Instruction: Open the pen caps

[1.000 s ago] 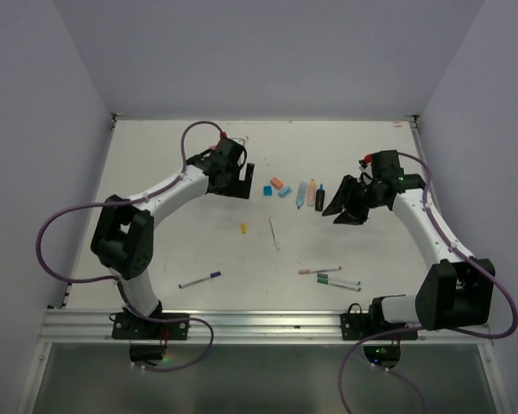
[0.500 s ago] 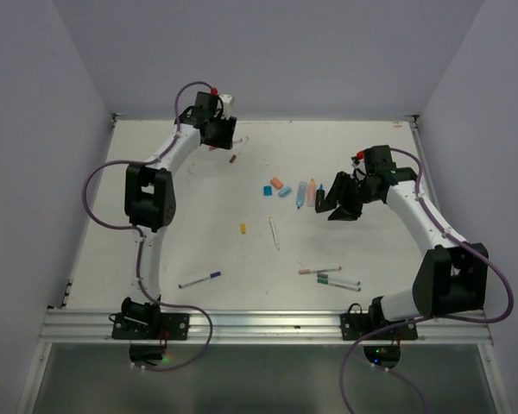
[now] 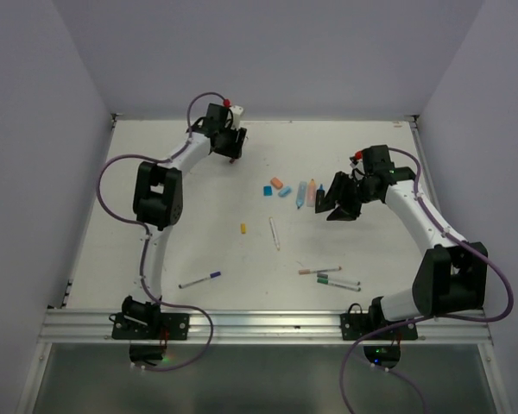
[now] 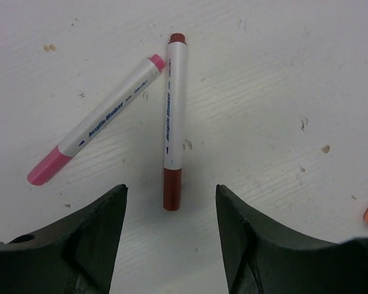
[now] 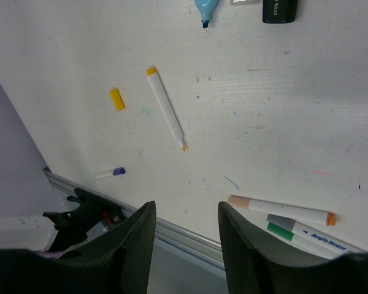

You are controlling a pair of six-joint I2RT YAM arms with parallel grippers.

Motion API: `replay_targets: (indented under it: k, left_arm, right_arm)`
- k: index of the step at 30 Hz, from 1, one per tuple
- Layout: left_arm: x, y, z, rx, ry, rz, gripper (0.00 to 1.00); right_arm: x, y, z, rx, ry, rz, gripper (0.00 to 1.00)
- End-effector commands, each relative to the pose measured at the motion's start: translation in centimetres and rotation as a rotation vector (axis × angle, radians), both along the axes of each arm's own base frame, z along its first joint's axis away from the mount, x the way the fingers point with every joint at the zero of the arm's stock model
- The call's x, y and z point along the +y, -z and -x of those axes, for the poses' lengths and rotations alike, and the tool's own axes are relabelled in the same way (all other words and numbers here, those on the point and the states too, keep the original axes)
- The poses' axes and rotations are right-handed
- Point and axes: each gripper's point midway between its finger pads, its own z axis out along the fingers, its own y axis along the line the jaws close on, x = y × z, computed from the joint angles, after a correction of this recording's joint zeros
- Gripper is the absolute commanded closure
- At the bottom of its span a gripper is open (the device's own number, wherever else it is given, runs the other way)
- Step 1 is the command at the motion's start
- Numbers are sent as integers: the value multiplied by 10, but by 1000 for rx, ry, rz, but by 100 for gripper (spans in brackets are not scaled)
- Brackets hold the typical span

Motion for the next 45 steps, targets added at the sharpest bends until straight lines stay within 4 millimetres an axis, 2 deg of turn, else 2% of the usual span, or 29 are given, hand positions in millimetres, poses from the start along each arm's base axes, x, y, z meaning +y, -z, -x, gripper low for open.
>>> replay_targets:
  k: [1, 11, 14, 20, 23, 24, 25, 27, 28, 30, 32, 35, 36, 38, 39, 41, 42, 43, 44, 45]
  left_arm:
    - [0, 17, -7, -39, -22, -71, 37]
    - [-3, 30, -16, -65, -36, -92, 37]
    - [-4, 36, -14, -52, -33, -95, 41]
    - [-2, 58, 0, 5, -35, -136, 61]
    - [-3, 67, 9, 27, -23, -149, 91]
    - [-3, 69, 12, 34, -23, -150, 96]
    - [-5, 65, 15, 30, -16, -149, 100]
    - [-7, 67, 22, 33, -6, -145, 100]
    - [-10, 57, 23, 17, -3, -138, 100]
    - [-12, 52, 27, 12, -2, -137, 100]
    - [-17, 34, 31, -8, -29, -128, 100]
    - [-29, 2, 46, -48, -32, -86, 100]
    - [-36, -21, 51, -74, -37, -49, 100]
    - [-40, -31, 68, -44, -27, -13, 100]
    - [-46, -56, 77, -57, -28, 42, 100]
    - [-50, -62, 100, -19, 4, 90, 100]
    - [-55, -86, 110, -46, 13, 131, 100]
    - [-54, -81, 125, -16, 24, 134, 100]
    - [-56, -87, 135, -11, 35, 148, 100]
    - [-61, -106, 146, -26, 46, 185, 100]
  right_arm:
    - [2, -7, 1, -19, 6, -12, 51]
    - [0, -6, 5, -14, 11, -7, 51]
    - [0, -8, 3, -19, 11, -6, 51]
    - [1, -11, -2, -28, 8, -8, 51]
    - [1, -13, -4, -33, 5, -5, 51]
    - [1, -14, -4, -35, 4, -4, 51]
    - [0, -14, -4, -37, 7, -2, 51]
    - [0, -16, -4, -41, 8, -3, 51]
    - [1, -15, -3, -40, 6, -2, 51]
    - [1, -16, -2, -44, 6, -3, 51]
    - [1, -16, -2, -46, 3, -4, 51]
    - [2, -17, -3, -56, -1, 1, 51]
    - [3, -21, -4, -68, -5, -3, 51]
    - [6, -27, -9, -97, -19, -2, 54]
    - [9, -34, -14, -117, -24, -7, 55]
    - [18, -41, -19, -129, -31, -34, 54]
    - [23, -47, -27, -149, -36, -47, 53]
    - [29, -48, -29, -151, -48, -54, 52]
    - [34, -50, -32, -155, -51, -59, 52]
    - [45, -53, -38, -170, -73, -63, 51]
